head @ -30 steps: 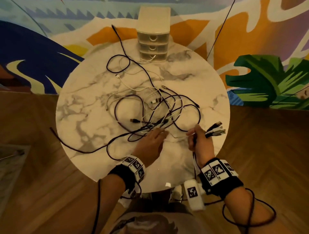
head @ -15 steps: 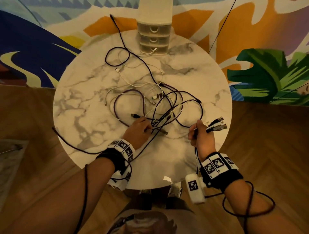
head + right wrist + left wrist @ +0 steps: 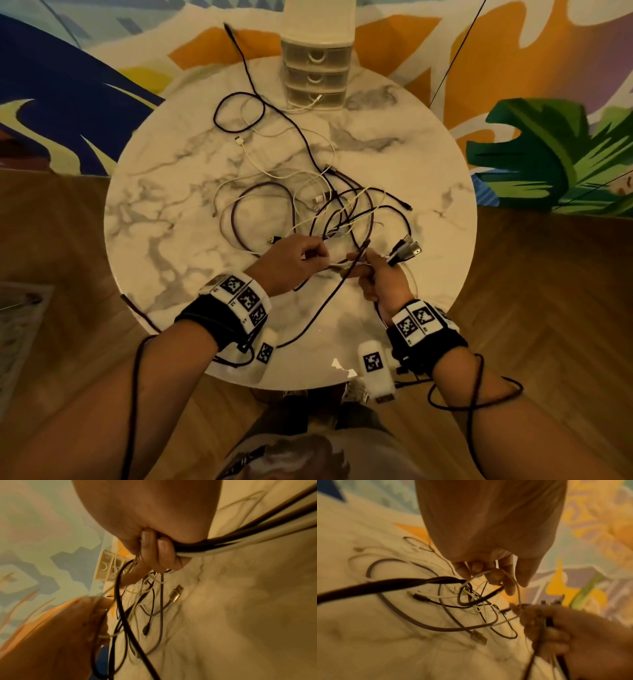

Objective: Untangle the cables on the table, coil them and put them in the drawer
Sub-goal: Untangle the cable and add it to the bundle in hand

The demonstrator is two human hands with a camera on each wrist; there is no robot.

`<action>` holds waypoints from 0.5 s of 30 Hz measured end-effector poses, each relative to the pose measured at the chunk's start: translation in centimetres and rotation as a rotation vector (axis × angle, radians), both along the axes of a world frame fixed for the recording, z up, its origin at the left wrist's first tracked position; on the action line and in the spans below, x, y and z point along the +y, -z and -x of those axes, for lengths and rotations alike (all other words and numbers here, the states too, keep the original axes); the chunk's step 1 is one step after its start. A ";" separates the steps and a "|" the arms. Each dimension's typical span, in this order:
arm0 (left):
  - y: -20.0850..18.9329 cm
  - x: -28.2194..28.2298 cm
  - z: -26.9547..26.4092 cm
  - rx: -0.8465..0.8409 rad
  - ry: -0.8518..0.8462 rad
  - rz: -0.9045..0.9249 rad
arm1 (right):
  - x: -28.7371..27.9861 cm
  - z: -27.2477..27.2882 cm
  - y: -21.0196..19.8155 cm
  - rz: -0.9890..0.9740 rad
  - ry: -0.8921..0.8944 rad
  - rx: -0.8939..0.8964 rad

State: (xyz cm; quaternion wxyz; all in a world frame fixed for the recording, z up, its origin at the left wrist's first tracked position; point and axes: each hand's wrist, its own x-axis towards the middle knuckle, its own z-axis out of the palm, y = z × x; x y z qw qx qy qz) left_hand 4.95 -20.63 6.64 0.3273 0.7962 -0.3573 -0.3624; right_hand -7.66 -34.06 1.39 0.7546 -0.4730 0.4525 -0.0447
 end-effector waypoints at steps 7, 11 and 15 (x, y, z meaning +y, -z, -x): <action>-1.1 0.1 -0.6 0.225 -0.235 0.234 | -0.3 -0.1 -0.2 -0.054 0.050 0.002; -1.8 0.6 -2.1 0.192 -0.317 0.289 | -1.0 -0.3 -0.1 -0.093 0.209 -0.001; -2.1 0.3 -1.7 -0.027 0.026 0.078 | -1.2 -0.6 0.3 -0.070 0.222 -0.006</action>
